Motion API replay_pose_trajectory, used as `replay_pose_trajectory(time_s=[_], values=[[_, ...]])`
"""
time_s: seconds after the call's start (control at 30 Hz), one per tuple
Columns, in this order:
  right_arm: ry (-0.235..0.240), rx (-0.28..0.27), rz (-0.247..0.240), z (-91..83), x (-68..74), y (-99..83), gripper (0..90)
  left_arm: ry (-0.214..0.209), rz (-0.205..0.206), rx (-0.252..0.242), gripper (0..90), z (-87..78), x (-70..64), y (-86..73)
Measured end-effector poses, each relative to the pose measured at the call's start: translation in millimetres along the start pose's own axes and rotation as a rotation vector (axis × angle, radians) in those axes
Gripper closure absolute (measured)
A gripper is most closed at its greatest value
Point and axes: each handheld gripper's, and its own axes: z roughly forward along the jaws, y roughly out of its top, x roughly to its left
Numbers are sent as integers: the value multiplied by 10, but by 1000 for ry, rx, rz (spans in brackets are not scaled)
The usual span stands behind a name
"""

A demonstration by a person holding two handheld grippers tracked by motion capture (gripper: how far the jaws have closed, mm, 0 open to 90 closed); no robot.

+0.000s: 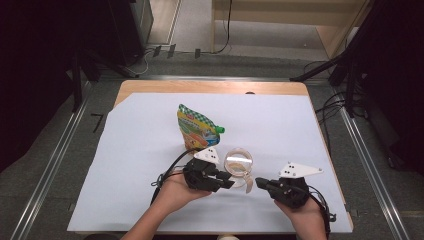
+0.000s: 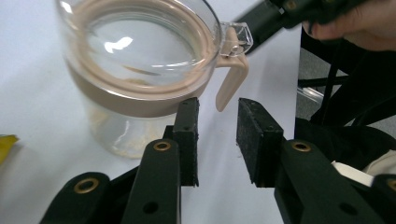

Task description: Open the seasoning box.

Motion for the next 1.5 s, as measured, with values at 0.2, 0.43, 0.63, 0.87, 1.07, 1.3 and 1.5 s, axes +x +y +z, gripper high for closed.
replay_pose_trajectory(time_s=[0.2, 0.43, 0.63, 0.87, 1.07, 1.3, 1.5], values=[[20, 20, -17, -25, 133, -58, 900, 20, -11, -1, 631, -76, 78, -20], [62, 19, -44, 69, 273, -80, 900, 52, -40, -33, 519, -136, 194, -46], [77, 47, -57, 230, 313, -59, 900, 65, -53, -29, 455, -112, 228, -59], [71, 65, -60, 340, 276, -45, 900, 72, -47, -33, 449, -120, 233, -69], [70, 69, -63, 327, 246, -46, 900, 70, -48, -37, 451, -115, 231, -73], [46, 68, -23, 260, 110, -51, 900, 68, -39, -31, 452, -107, 231, -74], [48, 73, -15, 217, -1, -56, 900, 68, -40, -29, 453, -109, 218, -73]])
